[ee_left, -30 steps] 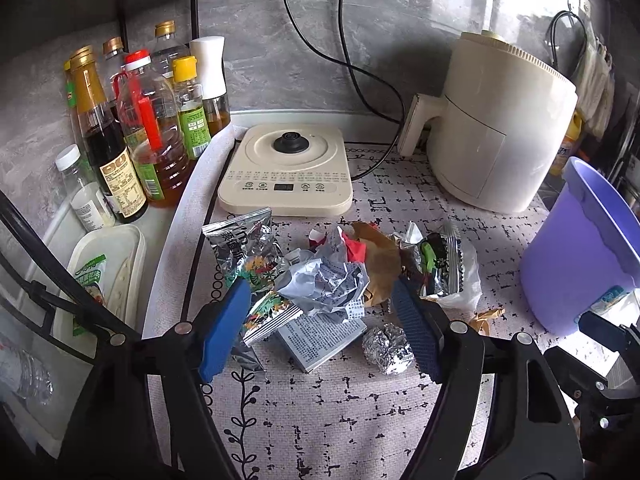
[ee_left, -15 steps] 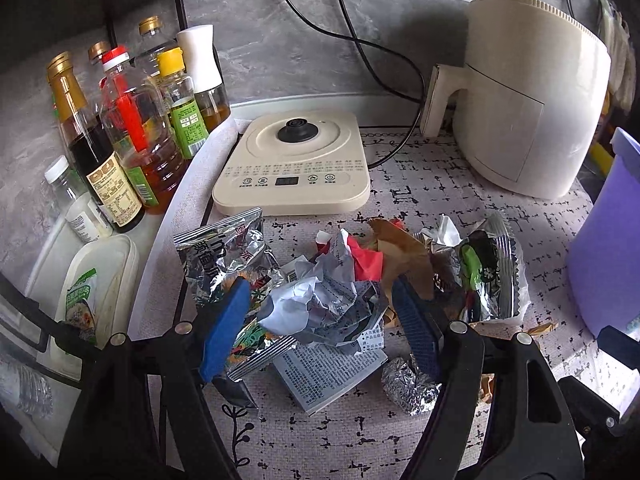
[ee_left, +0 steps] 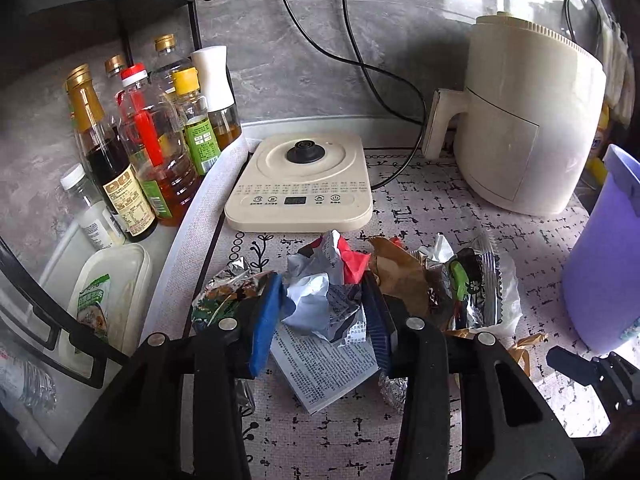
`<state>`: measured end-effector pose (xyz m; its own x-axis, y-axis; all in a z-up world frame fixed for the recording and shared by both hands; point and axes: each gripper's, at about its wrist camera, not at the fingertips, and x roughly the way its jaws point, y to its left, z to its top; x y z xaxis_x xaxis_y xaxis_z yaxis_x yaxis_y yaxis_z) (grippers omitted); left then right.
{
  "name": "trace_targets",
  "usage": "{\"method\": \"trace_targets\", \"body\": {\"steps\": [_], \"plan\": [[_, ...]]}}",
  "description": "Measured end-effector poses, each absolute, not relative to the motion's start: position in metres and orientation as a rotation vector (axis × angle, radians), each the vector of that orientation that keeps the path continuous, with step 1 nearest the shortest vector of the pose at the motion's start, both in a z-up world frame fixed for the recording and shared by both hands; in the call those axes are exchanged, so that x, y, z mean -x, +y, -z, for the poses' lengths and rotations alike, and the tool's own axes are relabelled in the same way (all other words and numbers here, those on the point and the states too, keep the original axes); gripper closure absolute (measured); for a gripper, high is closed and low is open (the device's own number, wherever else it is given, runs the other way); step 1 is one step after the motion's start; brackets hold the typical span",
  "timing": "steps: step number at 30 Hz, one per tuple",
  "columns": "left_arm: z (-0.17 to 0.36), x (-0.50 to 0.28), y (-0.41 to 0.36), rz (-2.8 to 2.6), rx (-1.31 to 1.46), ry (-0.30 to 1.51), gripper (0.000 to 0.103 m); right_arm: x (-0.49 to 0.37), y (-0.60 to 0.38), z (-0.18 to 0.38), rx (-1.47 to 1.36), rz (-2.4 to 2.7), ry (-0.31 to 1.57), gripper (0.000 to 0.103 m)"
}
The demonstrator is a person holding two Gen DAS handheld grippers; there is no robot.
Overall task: Collect trash
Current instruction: 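Lower the left gripper onto the crumpled wrappers and close it, then carry wrappers in left gripper to purple bucket while right gripper grabs brown paper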
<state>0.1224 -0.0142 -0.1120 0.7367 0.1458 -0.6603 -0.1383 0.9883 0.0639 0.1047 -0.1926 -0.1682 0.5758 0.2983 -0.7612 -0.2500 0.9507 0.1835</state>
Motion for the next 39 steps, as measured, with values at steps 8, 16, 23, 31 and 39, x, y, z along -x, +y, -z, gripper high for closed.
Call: {"method": "trace_targets", "body": {"steps": [8, 16, 23, 31, 39], "plan": [[0.107, -0.116, -0.015, -0.172, -0.01, 0.708, 0.062, -0.119, -0.189, 0.187, -0.058, -0.352, 0.922, 0.066], [0.091, -0.108, -0.018, -0.169, 0.0, 0.678, 0.062, -0.108, -0.191, 0.16, -0.041, -0.351, 0.864, 0.091], [0.056, -0.1, -0.025, -0.157, 0.019, 0.602, 0.062, -0.09, -0.199, 0.113, -0.034, -0.354, 0.757, 0.091], [0.018, -0.095, -0.036, -0.143, 0.019, 0.512, 0.062, -0.081, -0.211, 0.058, -0.036, -0.33, 0.624, 0.091], [-0.006, -0.096, -0.053, -0.115, 0.024, 0.447, 0.062, -0.074, -0.231, 0.017, -0.04, -0.271, 0.511, 0.091]]}}
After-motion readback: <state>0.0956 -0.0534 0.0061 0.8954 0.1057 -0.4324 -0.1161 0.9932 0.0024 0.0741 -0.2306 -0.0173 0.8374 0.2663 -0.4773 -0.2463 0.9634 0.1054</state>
